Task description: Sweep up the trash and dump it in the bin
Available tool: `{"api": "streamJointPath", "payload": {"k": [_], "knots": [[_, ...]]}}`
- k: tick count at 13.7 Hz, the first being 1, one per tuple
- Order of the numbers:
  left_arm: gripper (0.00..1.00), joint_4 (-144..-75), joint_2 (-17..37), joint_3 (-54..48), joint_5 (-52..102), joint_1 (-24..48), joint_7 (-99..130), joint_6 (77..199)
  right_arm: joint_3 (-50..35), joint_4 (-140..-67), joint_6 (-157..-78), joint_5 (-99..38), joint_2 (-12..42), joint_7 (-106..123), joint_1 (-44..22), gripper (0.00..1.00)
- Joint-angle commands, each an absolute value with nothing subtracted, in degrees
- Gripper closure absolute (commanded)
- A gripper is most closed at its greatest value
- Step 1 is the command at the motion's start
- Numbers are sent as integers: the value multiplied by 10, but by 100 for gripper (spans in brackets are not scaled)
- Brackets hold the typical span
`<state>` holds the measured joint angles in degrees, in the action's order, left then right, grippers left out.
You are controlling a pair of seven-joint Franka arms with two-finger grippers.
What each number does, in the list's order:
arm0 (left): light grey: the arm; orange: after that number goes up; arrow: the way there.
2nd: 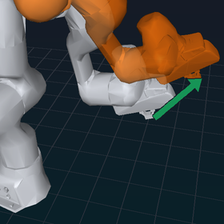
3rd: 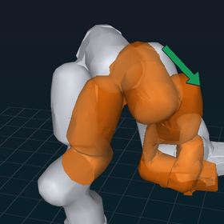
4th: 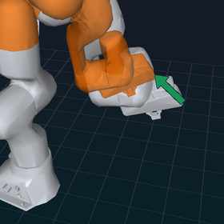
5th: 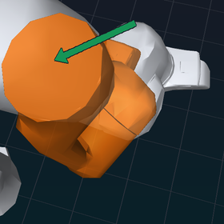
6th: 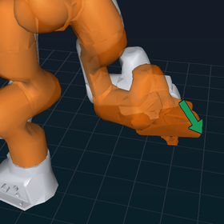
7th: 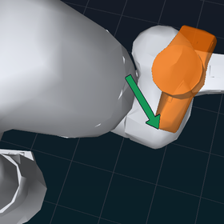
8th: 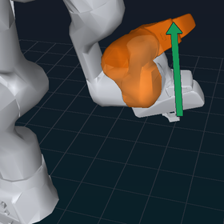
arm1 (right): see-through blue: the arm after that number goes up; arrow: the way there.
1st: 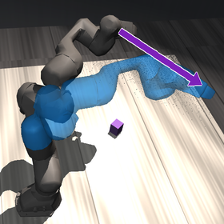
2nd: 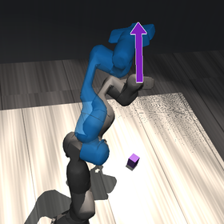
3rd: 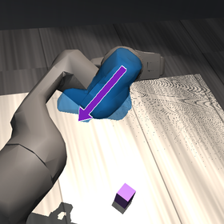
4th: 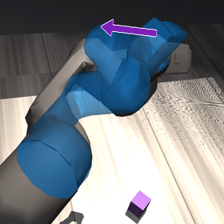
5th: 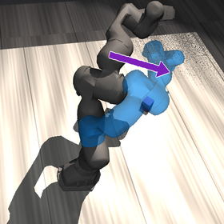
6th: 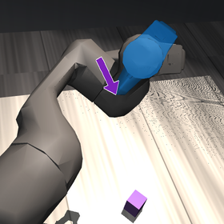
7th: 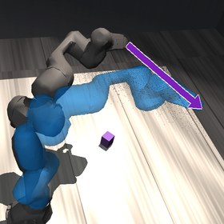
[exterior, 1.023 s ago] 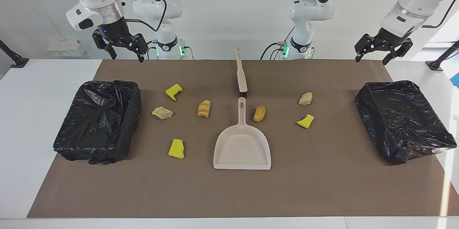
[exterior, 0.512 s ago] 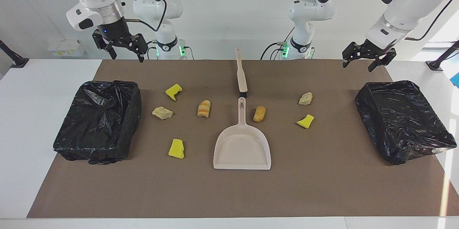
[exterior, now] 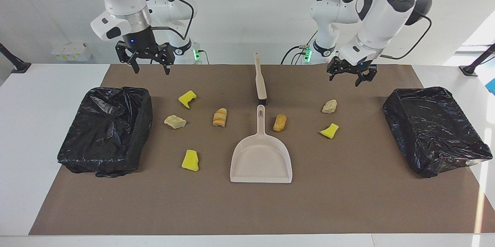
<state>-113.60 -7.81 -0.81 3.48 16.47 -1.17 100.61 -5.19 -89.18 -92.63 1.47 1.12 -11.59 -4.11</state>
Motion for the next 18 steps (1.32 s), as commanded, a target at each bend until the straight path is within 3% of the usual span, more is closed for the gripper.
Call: {"api": "streamJointPath", "payload": {"k": [1,7,9,14,18], "knots": [[0,-1236,-132,3,46,226,36,1065,-53,-892,-956,24,38,-147,-68,0],[0,-1378,-149,2,54,415,265,1234,-53,-890,-1017,40,118,-222,-147,0],[0,-1423,-146,-3,54,469,312,1308,-54,-889,-1073,41,152,-265,-166,0],[0,-1464,-127,-4,53,572,407,1370,-54,-853,-1110,46,249,-331,-251,0],[2,-1473,-127,-10,53,599,444,1370,-54,-807,-1157,42,312,-374,-312,0]]}}
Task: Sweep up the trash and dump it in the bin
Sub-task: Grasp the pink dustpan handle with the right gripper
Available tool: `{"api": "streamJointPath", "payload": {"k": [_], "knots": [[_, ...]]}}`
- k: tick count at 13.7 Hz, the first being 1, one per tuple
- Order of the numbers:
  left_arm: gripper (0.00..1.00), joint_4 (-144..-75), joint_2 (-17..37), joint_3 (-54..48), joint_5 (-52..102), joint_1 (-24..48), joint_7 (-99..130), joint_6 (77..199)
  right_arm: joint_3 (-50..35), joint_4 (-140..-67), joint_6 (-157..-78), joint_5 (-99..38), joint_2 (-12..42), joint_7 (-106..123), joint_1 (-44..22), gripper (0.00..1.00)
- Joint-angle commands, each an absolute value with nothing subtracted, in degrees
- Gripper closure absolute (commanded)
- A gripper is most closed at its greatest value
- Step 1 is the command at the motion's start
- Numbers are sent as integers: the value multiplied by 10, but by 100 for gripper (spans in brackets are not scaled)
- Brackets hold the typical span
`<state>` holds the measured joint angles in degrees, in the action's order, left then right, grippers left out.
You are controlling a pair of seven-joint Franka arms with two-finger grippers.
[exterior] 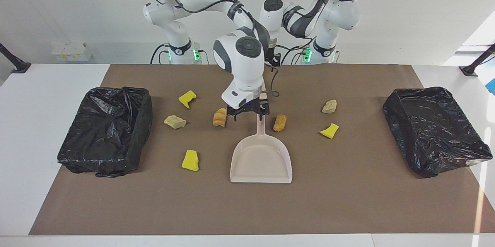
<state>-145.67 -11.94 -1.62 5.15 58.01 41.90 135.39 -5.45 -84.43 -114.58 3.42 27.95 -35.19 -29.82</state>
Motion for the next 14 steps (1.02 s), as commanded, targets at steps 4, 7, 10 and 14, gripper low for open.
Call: {"api": "streamJointPath", "payload": {"k": [4,7,10,14], "knots": [[30,-1473,-126,-11,53,600,455,1375,-54,-860,-1193,37,302,-385,-319,0],[30,-1478,-126,-11,53,601,482,1404,-54,-874,-1193,37,295,-381,-319,0],[30,-1478,-126,-11,53,601,504,1405,-54,-893,-1188,40,284,-381,-319,5],[40,-1478,-120,-11,53,610,519,1404,-54,-916,-1192,40,272,-382,-320,74]]}}
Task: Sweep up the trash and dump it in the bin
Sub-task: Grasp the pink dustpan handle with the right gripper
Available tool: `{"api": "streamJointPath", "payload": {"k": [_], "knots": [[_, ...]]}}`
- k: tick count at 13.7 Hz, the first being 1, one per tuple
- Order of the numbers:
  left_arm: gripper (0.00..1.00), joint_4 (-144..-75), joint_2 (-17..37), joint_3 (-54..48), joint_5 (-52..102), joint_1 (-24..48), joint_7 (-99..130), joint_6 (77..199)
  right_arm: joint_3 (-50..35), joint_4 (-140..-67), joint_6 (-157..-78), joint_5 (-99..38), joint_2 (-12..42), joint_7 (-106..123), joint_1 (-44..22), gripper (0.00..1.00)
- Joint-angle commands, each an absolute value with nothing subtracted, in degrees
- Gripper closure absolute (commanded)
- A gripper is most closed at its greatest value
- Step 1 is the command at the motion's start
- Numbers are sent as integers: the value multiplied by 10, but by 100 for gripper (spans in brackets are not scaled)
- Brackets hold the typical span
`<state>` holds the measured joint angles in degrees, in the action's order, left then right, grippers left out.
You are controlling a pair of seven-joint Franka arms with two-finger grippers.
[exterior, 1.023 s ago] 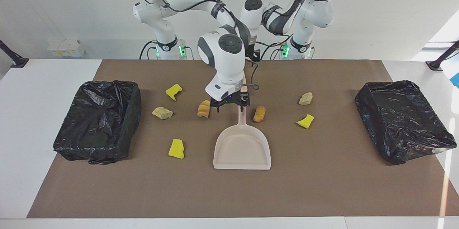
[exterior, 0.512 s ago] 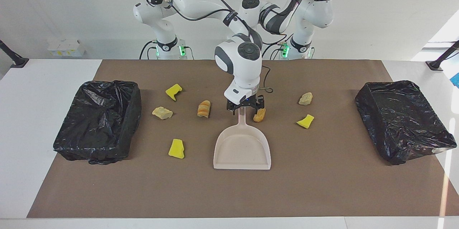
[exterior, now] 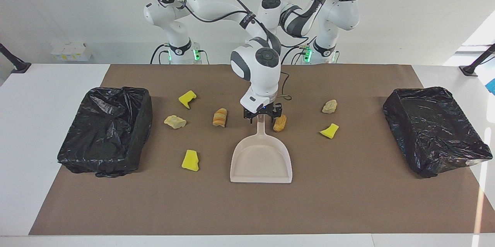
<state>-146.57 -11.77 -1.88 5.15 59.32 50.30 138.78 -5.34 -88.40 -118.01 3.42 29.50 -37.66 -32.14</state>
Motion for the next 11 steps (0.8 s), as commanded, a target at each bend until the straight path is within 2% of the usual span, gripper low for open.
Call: {"api": "streamJointPath", "payload": {"k": [1,2,3,4,5,8,11], "knots": [[50,-1478,-120,-11,53,610,519,1403,-54,-916,-1193,40,272,-383,-319,79],[70,-1478,-120,-11,53,610,526,1400,-54,-916,-1194,40,272,-382,-320,100],[86,-1478,-120,-11,53,610,536,1397,-54,-914,-1194,40,272,-386,-320,100],[97,-1477,-120,-11,53,610,544,1397,-54,-911,-1195,45,274,-379,-319,100],[100,-1477,-120,-11,53,610,550,1391,-54,-911,-1198,46,274,-379,-319,100],[100,-1472,-148,-14,52,606,551,1338,-54,-897,-1198,54,261,-356,-313,100],[100,-1459,-182,-12,39,589,552,1264,-53,-911,-1187,45,199,-236,-265,100]]}}
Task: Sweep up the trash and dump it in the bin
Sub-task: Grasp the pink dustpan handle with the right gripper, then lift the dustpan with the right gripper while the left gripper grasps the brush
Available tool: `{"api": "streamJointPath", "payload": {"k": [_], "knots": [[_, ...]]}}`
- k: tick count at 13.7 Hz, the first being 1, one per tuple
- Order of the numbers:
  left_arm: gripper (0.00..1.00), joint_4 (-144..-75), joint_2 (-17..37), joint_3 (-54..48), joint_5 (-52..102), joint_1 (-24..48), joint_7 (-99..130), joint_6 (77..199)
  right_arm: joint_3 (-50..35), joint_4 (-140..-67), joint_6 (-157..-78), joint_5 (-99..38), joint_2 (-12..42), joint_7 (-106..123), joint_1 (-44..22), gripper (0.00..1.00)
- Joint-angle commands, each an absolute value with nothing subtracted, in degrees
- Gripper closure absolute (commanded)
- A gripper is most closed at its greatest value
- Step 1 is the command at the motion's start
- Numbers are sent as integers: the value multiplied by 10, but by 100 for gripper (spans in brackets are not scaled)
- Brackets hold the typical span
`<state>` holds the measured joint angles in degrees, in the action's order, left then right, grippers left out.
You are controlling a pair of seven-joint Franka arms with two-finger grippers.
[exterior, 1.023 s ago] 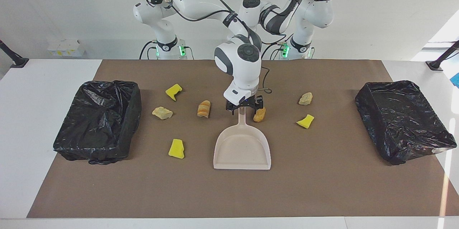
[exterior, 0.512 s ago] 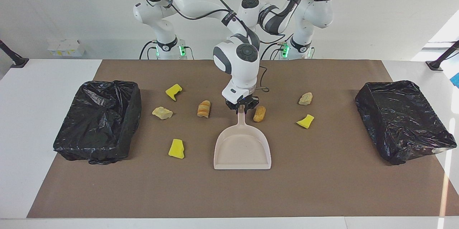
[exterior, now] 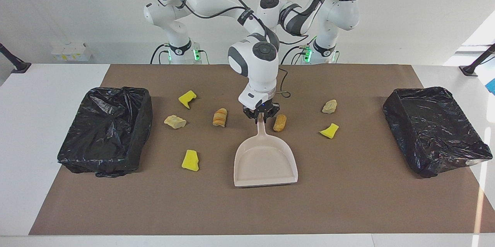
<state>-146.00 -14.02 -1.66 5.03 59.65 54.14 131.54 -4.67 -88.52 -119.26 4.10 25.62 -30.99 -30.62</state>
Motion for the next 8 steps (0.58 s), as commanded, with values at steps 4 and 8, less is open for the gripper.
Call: {"api": "streamJointPath", "payload": {"k": [4,8], "knots": [[100,-1428,-224,-12,24,503,551,1173,-53,-1031,-1197,43,106,-124,-254,100],[100,-1384,-216,-14,4,372,545,1136,-52,-1140,-1202,45,45,96,-251,100]]}}
